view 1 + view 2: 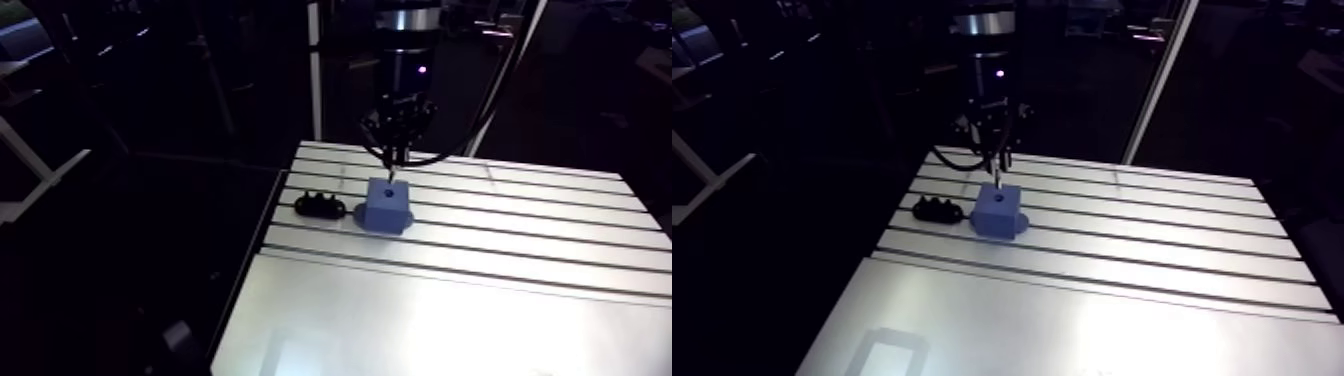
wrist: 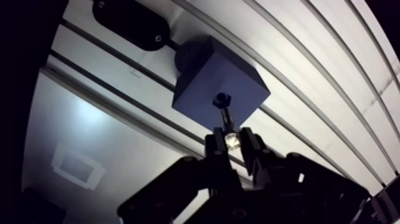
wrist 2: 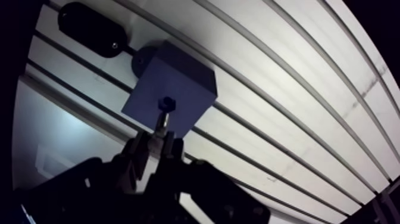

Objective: Pick up the M10 bolt and insert it into the hex recess until seated.

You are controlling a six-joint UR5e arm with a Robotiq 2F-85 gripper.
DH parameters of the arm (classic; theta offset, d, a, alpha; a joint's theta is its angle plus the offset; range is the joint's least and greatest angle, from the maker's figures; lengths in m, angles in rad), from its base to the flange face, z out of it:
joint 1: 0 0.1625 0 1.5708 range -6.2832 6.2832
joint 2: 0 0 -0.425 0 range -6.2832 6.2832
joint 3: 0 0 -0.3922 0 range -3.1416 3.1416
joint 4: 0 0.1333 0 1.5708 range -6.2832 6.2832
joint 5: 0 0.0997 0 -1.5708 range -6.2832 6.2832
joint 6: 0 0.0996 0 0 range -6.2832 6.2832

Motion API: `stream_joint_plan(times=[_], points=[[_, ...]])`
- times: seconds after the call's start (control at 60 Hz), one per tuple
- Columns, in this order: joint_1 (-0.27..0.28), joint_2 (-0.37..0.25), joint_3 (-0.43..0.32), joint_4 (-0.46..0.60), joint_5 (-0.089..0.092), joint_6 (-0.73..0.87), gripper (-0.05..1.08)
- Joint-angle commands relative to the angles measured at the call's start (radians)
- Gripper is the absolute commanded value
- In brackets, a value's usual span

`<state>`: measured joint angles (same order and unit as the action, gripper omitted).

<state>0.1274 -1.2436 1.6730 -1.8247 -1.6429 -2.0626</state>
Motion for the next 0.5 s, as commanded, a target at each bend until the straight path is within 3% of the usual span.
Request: stream_joint_plan(times=[0.017, 0.5], points=[[0.000, 0.002, 0.004, -0.001, -0.001, 0.000, 1.08], [0.000, 0.007, 0.014, -0.021, 0.004, -0.001, 1.08]])
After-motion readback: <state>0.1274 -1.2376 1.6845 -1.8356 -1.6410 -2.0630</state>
